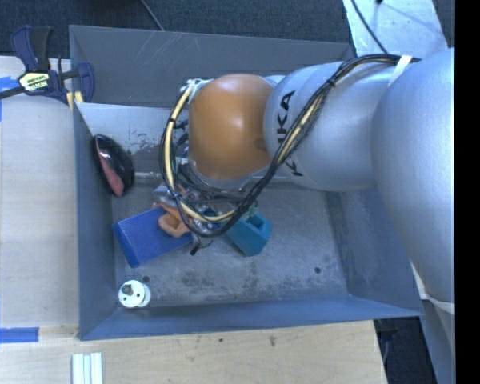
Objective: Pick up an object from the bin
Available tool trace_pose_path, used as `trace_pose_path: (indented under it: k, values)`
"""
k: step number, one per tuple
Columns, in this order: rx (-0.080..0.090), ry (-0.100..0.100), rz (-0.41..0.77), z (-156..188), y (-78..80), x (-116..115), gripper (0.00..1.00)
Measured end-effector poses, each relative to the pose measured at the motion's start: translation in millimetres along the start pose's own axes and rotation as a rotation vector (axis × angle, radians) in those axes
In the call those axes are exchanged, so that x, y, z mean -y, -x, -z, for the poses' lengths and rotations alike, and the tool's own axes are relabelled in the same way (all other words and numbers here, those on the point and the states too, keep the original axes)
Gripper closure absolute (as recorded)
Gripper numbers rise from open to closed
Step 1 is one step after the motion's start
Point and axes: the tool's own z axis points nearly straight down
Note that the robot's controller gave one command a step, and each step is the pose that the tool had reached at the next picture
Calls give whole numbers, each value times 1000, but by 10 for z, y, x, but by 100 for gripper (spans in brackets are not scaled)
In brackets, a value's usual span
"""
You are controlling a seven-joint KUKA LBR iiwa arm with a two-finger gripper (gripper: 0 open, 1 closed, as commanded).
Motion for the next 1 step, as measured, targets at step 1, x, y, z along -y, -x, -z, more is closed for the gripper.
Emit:
trace_pose_path:
  k: [1]
  values:
    - [6, -2, -1, 87, 11, 3, 100]
